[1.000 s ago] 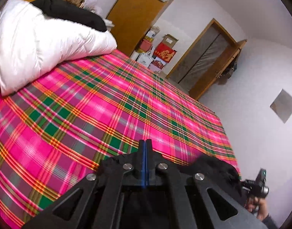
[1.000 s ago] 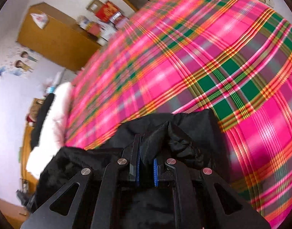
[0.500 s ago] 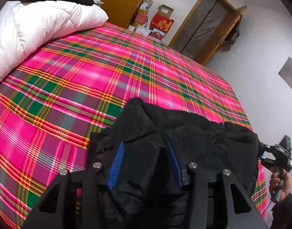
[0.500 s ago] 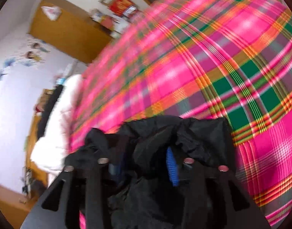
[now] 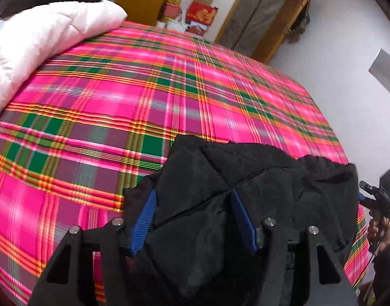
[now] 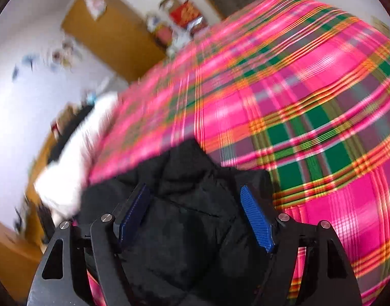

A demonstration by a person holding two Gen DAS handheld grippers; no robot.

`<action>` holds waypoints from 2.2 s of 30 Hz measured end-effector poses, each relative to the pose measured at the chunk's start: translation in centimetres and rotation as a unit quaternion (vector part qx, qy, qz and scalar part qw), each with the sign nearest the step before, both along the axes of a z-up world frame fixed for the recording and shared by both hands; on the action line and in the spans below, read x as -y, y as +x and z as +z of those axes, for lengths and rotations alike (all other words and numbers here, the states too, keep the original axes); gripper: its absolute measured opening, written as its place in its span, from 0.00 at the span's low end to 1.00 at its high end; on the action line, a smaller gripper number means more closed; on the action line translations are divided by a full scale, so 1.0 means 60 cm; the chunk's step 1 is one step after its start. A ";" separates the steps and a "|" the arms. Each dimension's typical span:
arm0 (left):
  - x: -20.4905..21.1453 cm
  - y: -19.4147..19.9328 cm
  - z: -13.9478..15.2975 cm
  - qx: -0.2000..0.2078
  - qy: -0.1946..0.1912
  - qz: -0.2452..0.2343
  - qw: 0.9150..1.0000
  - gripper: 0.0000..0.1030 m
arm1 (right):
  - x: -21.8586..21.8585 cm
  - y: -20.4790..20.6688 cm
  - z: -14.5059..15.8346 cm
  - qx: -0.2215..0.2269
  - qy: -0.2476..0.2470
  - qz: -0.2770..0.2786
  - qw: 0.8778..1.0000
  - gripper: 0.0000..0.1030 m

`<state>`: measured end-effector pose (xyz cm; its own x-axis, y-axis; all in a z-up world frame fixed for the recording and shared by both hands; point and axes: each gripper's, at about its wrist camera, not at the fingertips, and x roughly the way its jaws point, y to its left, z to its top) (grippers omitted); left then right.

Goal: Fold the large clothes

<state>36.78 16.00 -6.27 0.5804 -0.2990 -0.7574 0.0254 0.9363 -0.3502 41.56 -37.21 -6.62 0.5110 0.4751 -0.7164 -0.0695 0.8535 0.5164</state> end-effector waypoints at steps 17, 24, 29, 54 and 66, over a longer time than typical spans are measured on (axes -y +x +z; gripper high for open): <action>0.010 0.026 0.044 0.059 0.026 0.053 0.997 0.14 | -0.053 0.053 0.026 0.039 -0.128 -0.021 0.991 0.09; 0.039 0.079 -0.072 0.005 0.056 0.071 0.996 0.16 | -0.086 0.102 -0.123 -0.043 -0.210 -0.019 0.976 0.10; 0.046 0.079 -0.101 0.021 0.068 0.082 0.994 0.21 | -0.087 0.110 -0.151 -0.032 -0.223 -0.021 0.974 0.10; 0.046 -0.035 0.110 0.135 0.025 0.105 0.985 0.44 | -0.208 -0.065 0.053 0.139 -0.183 0.016 0.973 0.48; 0.254 0.047 -0.050 0.052 0.059 -0.046 0.996 0.50 | -0.252 0.044 -0.097 0.047 -0.232 0.034 0.971 0.51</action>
<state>39.57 0.75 -9.24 0.6320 -0.2669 -0.7276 0.1439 0.9629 -0.2283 44.20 -22.08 -12.45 0.5631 0.1469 -0.8133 -0.1610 0.9847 0.0664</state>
